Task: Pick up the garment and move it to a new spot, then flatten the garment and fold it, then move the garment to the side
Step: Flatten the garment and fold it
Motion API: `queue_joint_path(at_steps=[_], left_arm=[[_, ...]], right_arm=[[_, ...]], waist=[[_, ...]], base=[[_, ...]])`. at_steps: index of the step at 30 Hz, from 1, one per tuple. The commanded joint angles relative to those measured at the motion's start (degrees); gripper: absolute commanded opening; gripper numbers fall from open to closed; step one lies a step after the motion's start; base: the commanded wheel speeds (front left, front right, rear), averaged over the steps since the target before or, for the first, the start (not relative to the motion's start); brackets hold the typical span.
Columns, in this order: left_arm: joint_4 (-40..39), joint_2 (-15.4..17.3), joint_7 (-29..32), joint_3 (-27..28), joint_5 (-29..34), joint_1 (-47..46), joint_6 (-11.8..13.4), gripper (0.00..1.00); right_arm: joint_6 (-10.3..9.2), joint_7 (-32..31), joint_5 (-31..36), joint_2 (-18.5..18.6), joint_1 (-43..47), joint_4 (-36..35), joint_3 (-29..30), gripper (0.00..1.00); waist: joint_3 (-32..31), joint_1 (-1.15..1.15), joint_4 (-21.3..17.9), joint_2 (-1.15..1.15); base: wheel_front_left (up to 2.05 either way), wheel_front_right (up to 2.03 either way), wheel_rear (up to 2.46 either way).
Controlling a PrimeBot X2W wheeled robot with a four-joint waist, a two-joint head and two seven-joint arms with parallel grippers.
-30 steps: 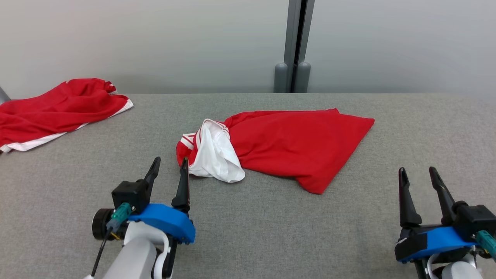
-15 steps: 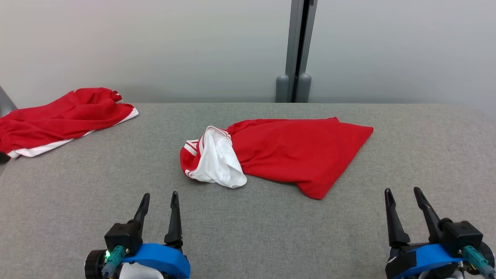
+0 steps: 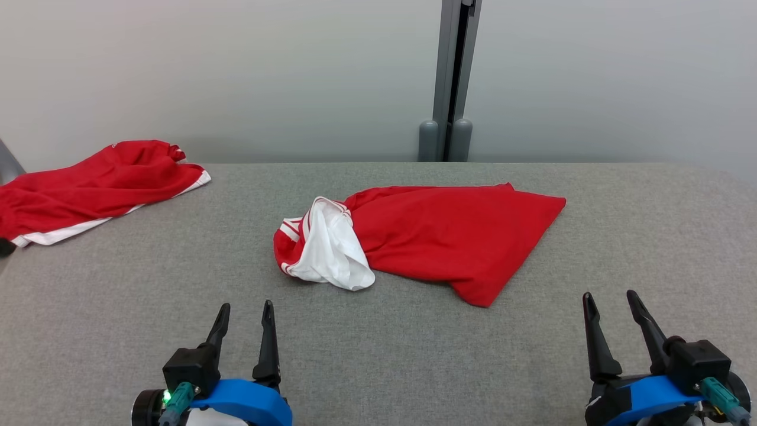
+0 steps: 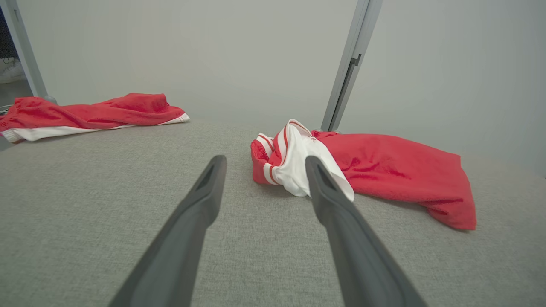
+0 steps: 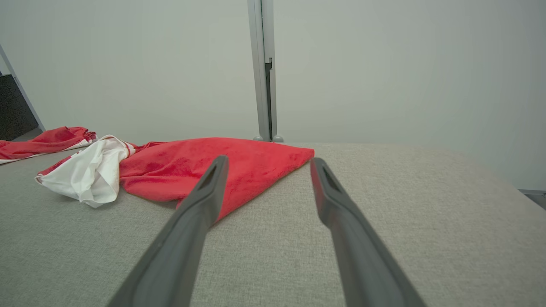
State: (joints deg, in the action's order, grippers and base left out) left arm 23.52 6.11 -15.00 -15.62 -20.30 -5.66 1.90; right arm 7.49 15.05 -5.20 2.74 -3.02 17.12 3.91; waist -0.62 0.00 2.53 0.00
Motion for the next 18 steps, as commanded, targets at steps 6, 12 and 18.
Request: queue_joint_path(at_steps=[6, 12, 18], left_arm=[[0.52, -0.06, -0.27, -0.37, 1.03, 0.25, -0.15, 1.00], [1.06, -0.38, -0.27, -1.21, 1.60, -0.75, -0.61, 1.00], [2.88, -0.76, 1.90, -4.74, 3.40, -6.21, -2.46, 1.00]], right_arm=[[0.01, 0.20, -0.01, 0.27, 1.21, 0.18, -0.09, 1.00], [0.01, 0.20, -0.09, 0.27, 1.03, -0.01, -0.33, 1.00], [0.01, 0.20, 0.29, 0.27, -0.95, -0.68, -1.18, 1.00]], waist=[[-0.12, 0.00, -0.17, 0.00], [0.24, 0.00, -0.47, 0.00], [2.48, 0.00, -1.43, 0.00]], base=[[0.00, 0.00, 0.00], [0.00, 0.00, 0.00], [0.00, 0.00, 0.00]])
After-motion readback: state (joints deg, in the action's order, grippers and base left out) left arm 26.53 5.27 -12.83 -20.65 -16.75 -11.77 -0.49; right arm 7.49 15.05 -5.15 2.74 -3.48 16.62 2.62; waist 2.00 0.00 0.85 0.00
